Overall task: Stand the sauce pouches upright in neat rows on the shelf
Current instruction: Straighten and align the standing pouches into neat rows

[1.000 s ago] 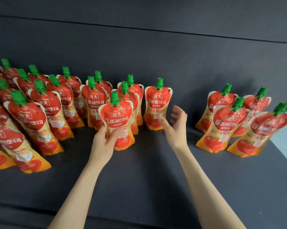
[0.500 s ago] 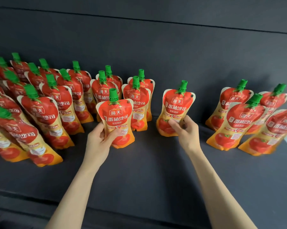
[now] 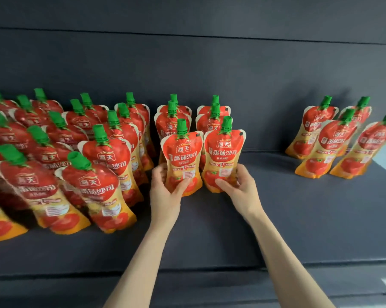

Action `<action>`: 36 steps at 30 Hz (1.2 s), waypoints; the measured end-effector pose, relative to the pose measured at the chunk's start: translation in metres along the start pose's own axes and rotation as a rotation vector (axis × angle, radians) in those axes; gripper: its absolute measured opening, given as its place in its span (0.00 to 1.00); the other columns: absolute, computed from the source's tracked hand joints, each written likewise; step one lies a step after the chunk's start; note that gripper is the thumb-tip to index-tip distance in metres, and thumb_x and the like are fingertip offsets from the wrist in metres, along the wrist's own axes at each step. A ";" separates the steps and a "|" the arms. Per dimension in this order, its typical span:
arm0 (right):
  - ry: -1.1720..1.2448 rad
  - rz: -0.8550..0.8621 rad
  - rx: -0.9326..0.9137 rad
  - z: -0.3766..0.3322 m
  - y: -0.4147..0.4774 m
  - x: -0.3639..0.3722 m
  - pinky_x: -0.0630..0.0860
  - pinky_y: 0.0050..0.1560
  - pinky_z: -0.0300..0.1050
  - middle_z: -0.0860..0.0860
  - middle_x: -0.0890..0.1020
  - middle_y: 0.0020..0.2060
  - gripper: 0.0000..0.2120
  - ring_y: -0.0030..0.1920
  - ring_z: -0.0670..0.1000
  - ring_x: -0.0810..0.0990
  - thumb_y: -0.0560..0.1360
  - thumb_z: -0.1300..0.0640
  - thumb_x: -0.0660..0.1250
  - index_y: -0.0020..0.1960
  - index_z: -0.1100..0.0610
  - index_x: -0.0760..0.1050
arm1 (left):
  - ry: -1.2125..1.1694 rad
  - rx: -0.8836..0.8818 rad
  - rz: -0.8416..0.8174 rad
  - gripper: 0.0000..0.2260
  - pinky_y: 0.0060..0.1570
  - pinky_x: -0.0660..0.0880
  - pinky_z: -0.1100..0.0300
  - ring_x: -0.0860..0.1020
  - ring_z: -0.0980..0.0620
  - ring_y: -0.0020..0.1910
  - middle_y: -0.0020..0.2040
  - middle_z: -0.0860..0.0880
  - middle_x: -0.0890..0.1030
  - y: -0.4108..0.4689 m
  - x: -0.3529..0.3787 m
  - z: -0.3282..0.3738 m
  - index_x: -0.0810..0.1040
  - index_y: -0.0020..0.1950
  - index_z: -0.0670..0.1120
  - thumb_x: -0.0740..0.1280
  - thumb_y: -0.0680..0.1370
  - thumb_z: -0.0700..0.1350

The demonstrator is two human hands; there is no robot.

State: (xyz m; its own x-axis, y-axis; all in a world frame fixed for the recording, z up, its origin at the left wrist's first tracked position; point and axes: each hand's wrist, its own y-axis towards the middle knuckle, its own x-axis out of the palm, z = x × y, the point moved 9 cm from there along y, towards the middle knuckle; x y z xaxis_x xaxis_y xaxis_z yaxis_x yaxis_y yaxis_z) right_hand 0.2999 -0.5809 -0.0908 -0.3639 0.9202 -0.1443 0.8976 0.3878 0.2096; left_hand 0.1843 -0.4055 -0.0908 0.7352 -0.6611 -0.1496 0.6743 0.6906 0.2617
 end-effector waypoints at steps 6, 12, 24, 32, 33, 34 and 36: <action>-0.065 0.028 0.041 -0.001 -0.001 0.005 0.76 0.56 0.44 0.51 0.80 0.54 0.18 0.55 0.48 0.79 0.72 0.61 0.71 0.59 0.56 0.70 | 0.055 0.037 0.004 0.16 0.54 0.71 0.61 0.75 0.55 0.56 0.56 0.53 0.76 0.002 -0.003 0.004 0.68 0.58 0.54 0.70 0.74 0.46; -0.062 0.000 0.074 -0.002 0.005 0.015 0.76 0.58 0.46 0.50 0.80 0.55 0.19 0.55 0.48 0.79 0.71 0.60 0.72 0.60 0.55 0.70 | 0.078 0.006 0.038 0.21 0.61 0.70 0.55 0.71 0.52 0.63 0.63 0.48 0.74 0.010 -0.012 -0.002 0.67 0.67 0.46 0.67 0.76 0.46; -0.086 0.008 0.055 -0.001 0.012 0.019 0.76 0.57 0.44 0.49 0.79 0.55 0.22 0.55 0.47 0.79 0.70 0.58 0.73 0.59 0.54 0.68 | 0.087 -0.023 0.074 0.23 0.64 0.71 0.49 0.71 0.49 0.65 0.65 0.47 0.73 0.014 -0.019 -0.005 0.65 0.69 0.46 0.67 0.76 0.46; -0.161 -0.005 0.012 -0.004 0.010 0.022 0.74 0.48 0.31 0.46 0.77 0.54 0.21 0.50 0.42 0.77 0.72 0.57 0.71 0.61 0.57 0.68 | 0.122 -0.029 0.055 0.24 0.65 0.69 0.50 0.69 0.48 0.68 0.69 0.47 0.70 0.015 -0.016 -0.007 0.61 0.72 0.48 0.64 0.78 0.48; -0.169 -0.007 0.011 -0.005 0.009 0.022 0.73 0.47 0.30 0.46 0.77 0.54 0.21 0.51 0.42 0.76 0.73 0.56 0.70 0.62 0.57 0.68 | 0.126 -0.025 0.056 0.24 0.65 0.69 0.51 0.69 0.48 0.68 0.69 0.47 0.70 0.015 -0.016 -0.006 0.61 0.72 0.47 0.64 0.78 0.48; -0.171 -0.006 0.012 -0.005 0.009 0.022 0.72 0.47 0.29 0.46 0.76 0.55 0.21 0.52 0.43 0.76 0.73 0.56 0.70 0.63 0.57 0.68 | 0.131 -0.017 0.055 0.24 0.65 0.69 0.52 0.69 0.48 0.68 0.69 0.47 0.70 0.015 -0.015 -0.005 0.61 0.72 0.47 0.64 0.78 0.47; -0.166 -0.002 0.010 -0.005 0.008 0.022 0.72 0.47 0.28 0.46 0.77 0.55 0.20 0.53 0.45 0.76 0.73 0.57 0.70 0.62 0.57 0.68 | 0.152 -0.005 0.049 0.24 0.63 0.67 0.57 0.69 0.48 0.67 0.68 0.46 0.70 0.015 -0.014 -0.003 0.62 0.72 0.46 0.64 0.78 0.46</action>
State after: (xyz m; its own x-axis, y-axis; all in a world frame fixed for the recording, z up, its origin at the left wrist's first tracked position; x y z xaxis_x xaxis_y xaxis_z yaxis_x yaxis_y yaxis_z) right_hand 0.2982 -0.5570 -0.0875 -0.3204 0.8975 -0.3029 0.8997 0.3884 0.1992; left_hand 0.1843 -0.3846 -0.0881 0.7687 -0.5751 -0.2799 0.6378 0.7224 0.2672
